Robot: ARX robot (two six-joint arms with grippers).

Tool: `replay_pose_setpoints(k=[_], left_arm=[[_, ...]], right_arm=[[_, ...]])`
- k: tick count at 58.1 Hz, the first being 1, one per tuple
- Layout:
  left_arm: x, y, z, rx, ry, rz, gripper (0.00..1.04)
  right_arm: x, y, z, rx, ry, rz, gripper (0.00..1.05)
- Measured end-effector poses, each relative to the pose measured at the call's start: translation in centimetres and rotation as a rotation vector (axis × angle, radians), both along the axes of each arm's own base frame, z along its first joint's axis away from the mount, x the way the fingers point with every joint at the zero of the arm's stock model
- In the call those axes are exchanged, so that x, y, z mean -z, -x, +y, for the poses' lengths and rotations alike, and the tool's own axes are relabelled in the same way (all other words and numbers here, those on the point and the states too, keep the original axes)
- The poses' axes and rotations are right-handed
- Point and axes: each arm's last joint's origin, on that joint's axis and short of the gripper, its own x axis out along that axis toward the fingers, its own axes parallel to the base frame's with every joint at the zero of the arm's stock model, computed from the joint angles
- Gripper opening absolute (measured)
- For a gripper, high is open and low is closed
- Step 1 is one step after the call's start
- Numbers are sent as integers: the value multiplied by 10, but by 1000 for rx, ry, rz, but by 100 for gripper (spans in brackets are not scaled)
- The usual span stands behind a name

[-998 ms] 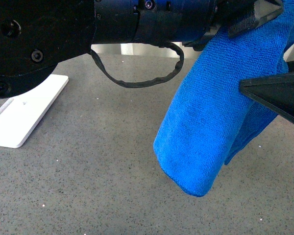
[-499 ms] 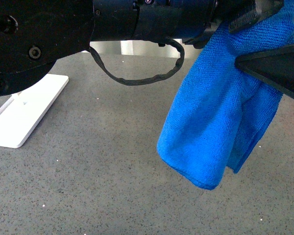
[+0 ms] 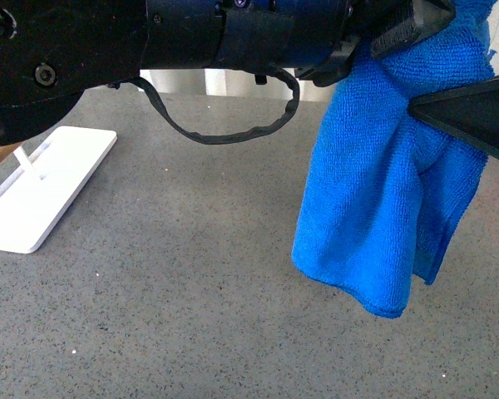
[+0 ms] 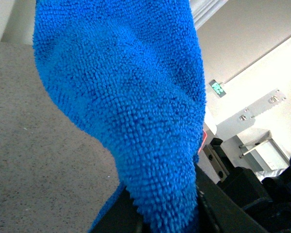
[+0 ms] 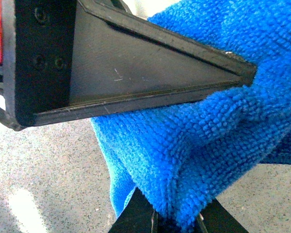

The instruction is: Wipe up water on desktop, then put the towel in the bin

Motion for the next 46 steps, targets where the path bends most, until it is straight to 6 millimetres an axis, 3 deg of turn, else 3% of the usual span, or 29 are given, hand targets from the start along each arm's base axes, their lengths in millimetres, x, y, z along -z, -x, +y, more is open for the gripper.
replay_pose_setpoints(k=[10, 17, 21, 27, 35, 46], left_arm=[[2, -14, 24, -139, -19, 22, 45], [4, -27, 54, -247, -25, 37, 63], [8, -30, 80, -312, -38, 58, 75], [17, -18, 137, -439, -120, 99, 100], [9, 17, 187, -517, -202, 81, 98], [-9, 59, 220, -574, -232, 14, 98]], right_arm=[[0, -2, -5, 32, 8, 4, 5], [-1, -2, -8, 45, 9, 7, 5], [-2, -1, -12, 57, 9, 5, 5], [-3, -1, -19, 80, 8, 7, 5], [-3, -2, -27, 105, 10, 4, 5], [-1, -2, -30, 120, 36, 8, 5]])
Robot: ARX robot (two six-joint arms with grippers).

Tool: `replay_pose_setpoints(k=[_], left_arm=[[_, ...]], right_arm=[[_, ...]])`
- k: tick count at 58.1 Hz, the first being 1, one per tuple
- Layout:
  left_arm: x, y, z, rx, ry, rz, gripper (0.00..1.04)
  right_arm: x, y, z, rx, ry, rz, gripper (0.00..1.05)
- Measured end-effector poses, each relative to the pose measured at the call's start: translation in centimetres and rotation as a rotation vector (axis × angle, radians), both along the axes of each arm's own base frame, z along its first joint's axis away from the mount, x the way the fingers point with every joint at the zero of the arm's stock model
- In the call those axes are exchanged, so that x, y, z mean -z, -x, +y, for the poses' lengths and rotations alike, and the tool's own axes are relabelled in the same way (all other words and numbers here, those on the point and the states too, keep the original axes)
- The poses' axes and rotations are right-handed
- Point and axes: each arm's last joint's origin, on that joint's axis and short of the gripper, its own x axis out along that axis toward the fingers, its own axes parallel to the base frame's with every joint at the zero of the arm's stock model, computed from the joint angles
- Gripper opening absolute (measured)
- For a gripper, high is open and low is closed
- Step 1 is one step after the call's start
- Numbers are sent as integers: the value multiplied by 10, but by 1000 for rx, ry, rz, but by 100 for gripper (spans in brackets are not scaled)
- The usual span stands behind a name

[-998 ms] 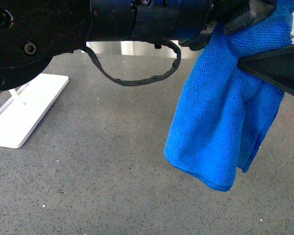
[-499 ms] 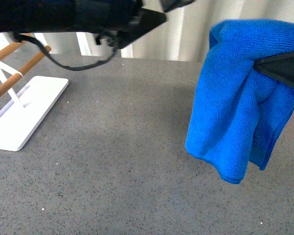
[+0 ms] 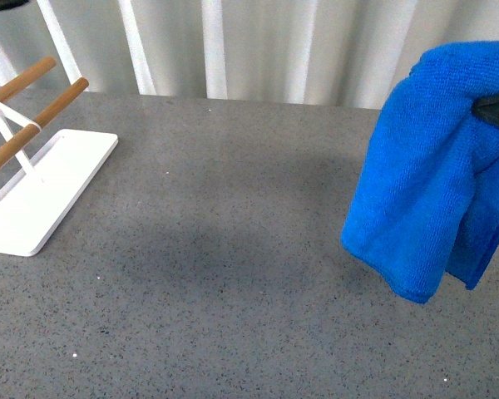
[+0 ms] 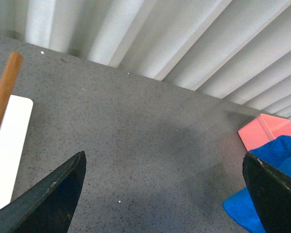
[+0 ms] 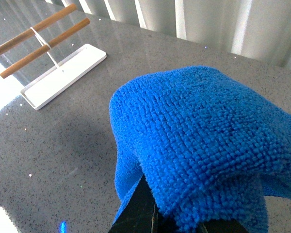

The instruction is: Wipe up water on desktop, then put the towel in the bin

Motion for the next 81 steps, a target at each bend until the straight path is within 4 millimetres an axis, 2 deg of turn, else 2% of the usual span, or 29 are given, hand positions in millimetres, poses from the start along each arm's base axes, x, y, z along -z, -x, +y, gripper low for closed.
replay_pose_setpoints(k=[8, 12, 16, 20, 23, 30, 35, 43, 59, 81], left_arm=[[-5, 21, 11, -48, -46, -49, 97], [-1, 36, 12, -270, -222, -234, 82], [2, 51, 10, -383, -321, -317, 70], [5, 63, 7, -406, -358, -336, 57], [10, 74, 2, -397, -378, -341, 43], [16, 88, -3, -390, -389, -339, 23], [19, 100, -6, -396, -393, -339, 3], [24, 114, -17, -389, -400, -339, 4], [37, 132, -17, -389, -401, -339, 4], [26, 155, -17, -396, -395, -373, 4]], right_arm=[[3, -1, 1, -1, 10, 5, 5], [3, -1, 2, 5, 21, 3, 5], [4, -1, 2, 6, 28, 2, 5], [4, -1, 3, 6, 38, 3, 5], [4, -1, 4, 2, 40, 2, 5], [6, 0, 5, 6, 66, 3, 5], [5, 2, 4, 15, 91, 3, 5], [-2, 8, 6, 26, 112, -12, 5], [-16, 19, 8, 29, 151, -40, 5], [-14, 19, 5, 55, 186, -33, 5]])
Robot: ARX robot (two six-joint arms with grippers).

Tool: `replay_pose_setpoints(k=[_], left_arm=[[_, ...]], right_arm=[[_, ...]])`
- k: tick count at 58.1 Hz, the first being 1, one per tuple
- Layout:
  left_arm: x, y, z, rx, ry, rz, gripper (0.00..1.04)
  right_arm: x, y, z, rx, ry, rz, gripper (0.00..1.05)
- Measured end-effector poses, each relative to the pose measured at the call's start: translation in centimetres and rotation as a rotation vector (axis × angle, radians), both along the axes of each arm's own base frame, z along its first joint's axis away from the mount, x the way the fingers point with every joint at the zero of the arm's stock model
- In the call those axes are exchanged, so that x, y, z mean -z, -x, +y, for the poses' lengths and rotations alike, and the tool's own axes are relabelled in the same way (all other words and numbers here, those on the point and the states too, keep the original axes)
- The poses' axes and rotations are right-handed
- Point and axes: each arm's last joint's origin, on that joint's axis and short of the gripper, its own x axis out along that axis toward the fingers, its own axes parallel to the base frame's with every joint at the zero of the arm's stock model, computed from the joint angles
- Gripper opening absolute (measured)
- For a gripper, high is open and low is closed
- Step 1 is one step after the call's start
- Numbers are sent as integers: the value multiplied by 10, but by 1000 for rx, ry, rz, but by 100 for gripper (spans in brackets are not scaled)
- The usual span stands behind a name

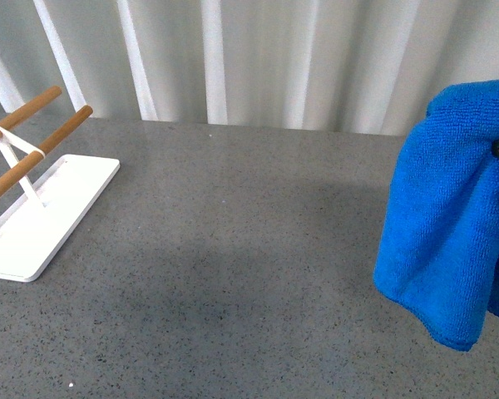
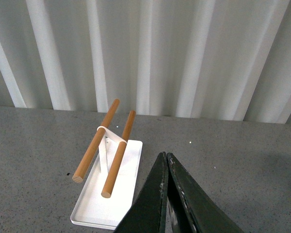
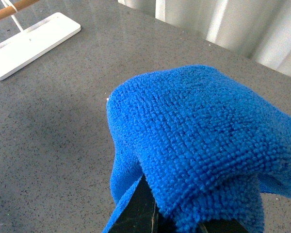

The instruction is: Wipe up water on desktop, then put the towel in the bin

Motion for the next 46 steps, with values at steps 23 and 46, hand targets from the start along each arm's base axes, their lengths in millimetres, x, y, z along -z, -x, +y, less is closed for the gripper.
replay_pose_setpoints(k=[23, 46], left_arm=[[-1, 11, 0, 0, 0, -3, 4], [0, 19, 0, 0, 0, -3, 4]], right_arm=[[1, 0, -2, 7, 8, 3, 5], [3, 0, -5, 24, 16, 20, 5]])
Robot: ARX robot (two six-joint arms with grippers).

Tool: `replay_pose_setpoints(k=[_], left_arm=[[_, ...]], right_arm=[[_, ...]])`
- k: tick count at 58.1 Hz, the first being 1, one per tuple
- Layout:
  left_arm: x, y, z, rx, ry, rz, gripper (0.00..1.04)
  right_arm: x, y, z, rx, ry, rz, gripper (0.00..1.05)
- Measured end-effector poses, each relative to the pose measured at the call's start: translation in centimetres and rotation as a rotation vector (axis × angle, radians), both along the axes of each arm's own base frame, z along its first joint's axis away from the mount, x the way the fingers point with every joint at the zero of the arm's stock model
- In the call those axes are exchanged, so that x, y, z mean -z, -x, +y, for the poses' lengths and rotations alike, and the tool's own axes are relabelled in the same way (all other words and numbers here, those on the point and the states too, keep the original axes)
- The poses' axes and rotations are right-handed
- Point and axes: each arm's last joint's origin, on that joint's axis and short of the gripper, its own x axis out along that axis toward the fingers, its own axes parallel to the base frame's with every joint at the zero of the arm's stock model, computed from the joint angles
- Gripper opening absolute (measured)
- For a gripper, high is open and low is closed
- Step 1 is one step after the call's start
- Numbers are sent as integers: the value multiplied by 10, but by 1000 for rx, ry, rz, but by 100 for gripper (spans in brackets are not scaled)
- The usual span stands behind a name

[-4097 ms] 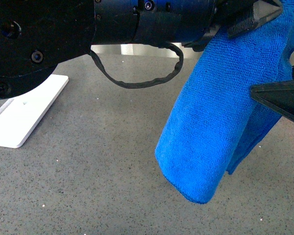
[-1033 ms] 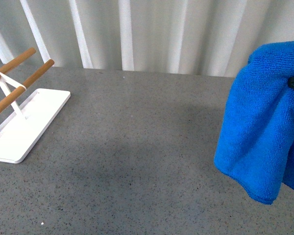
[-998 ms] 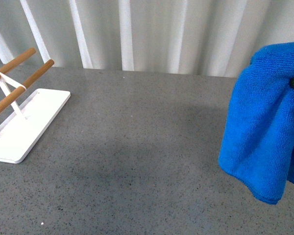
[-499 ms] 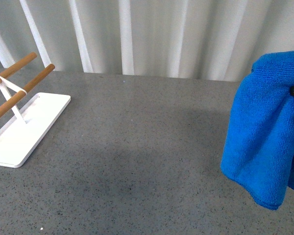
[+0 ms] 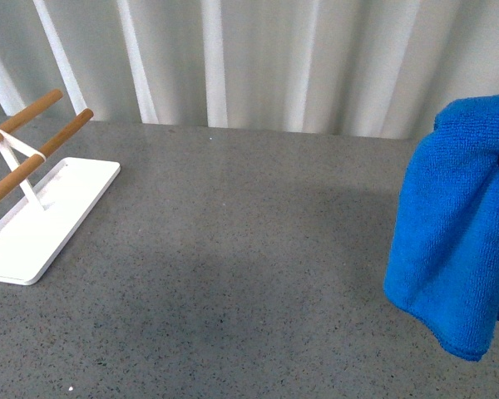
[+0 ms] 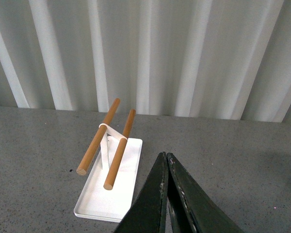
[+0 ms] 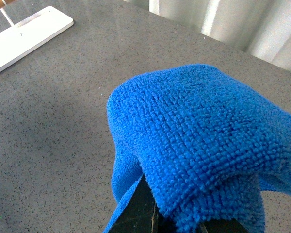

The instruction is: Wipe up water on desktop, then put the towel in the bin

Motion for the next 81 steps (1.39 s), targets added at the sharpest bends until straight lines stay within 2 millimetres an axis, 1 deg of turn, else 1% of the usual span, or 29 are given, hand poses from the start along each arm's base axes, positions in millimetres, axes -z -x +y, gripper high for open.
replay_pose_setpoints(k=[8, 17, 22, 23, 25, 26, 28, 31, 33, 36, 39, 44, 52, 54, 57, 61, 67, 69, 75, 81], left_arm=[[4, 10, 0, 0, 0, 25, 4], [3, 11, 0, 0, 0, 6, 4], [3, 11, 0, 0, 0, 6, 4], [3, 11, 0, 0, 1, 7, 5], [3, 11, 0, 0, 0, 7, 10], [3, 11, 0, 0, 0, 7, 16], [3, 11, 0, 0, 0, 7, 23], [3, 11, 0, 0, 0, 7, 34], [3, 11, 0, 0, 0, 6, 41], [3, 11, 0, 0, 0, 6, 54], [3, 11, 0, 0, 0, 6, 61], [3, 11, 0, 0, 0, 6, 79], [3, 11, 0, 0, 0, 6, 99], [3, 11, 0, 0, -2, 6, 100], [3, 11, 0, 0, -2, 6, 97], [3, 11, 0, 0, -2, 6, 98], [3, 11, 0, 0, -2, 6, 98], [3, 11, 0, 0, -2, 6, 98], [3, 11, 0, 0, -2, 6, 98], [3, 11, 0, 0, -2, 6, 98]], right_arm=[[1, 0, -1, 9, 5, 6, 5], [2, 0, -1, 21, 16, 15, 5], [6, -8, -5, 89, 36, 61, 5], [7, -10, -6, 108, 38, 76, 5], [8, -14, -9, 138, 41, 102, 5], [9, -17, -10, 154, 38, 123, 5], [11, -26, -15, 199, 33, 182, 5], [16, -36, -19, 247, 53, 220, 5], [22, -45, -22, 271, 76, 264, 5], [30, -53, -24, 290, 111, 313, 5], [37, -59, -24, 294, 128, 353, 5], [50, -69, -24, 293, 164, 406, 5], [69, -79, -23, 266, 204, 447, 5], [73, -82, -23, 261, 209, 454, 5], [80, -85, -24, 254, 217, 466, 5], [91, -87, -26, 251, 218, 488, 5], [115, -87, -27, 233, 209, 527, 5], [120, -86, -28, 227, 207, 531, 5], [129, -84, -30, 223, 202, 532, 5], [134, -84, -39, 231, 191, 534, 5]])
